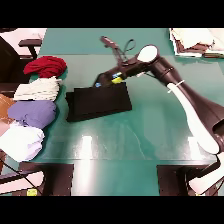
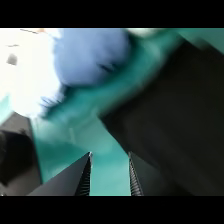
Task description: Fold the shirts.
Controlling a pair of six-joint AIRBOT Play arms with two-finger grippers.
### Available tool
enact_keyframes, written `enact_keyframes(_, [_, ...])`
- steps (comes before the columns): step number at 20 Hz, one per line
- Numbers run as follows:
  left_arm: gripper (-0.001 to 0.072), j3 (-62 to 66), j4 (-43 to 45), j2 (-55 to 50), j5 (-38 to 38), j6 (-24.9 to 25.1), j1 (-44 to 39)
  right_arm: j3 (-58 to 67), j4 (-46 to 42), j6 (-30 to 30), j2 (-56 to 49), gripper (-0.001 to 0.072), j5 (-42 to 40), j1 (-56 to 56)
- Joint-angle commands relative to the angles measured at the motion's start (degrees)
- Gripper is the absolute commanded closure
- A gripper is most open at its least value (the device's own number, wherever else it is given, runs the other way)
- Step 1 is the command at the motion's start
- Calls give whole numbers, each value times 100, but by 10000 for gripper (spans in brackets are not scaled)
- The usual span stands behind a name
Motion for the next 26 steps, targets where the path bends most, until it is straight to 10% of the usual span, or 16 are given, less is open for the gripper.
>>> enact_keyframes(1, [685, 4, -13, 48, -197, 4, 20, -774, -439, 407, 251, 421, 522, -1099])
enact_keyframes(3, [685, -24, -28, 37, -216, 2, -44, -1502, -903, 708, 487, 419, 304, -1759])
enact_keyframes(6, [685, -24, -22, -20, -166, 17, -332, -2295, -619, 717, 476, 117, 280, -2450])
enact_keyframes(18, [685, -24, -192, -575, -61, 61, -1128, -1123, 680, 713, -1368, 167, -289, -1211])
enact_keyframes(22, [685, -24, -341, -584, -70, 66, -1128, -358, 634, 708, -1781, 643, -426, -960])
enact_keyframes(26, [686, -24, -476, -584, -79, 105, -1128, -74, 398, 688, -1488, 690, -363, -1287])
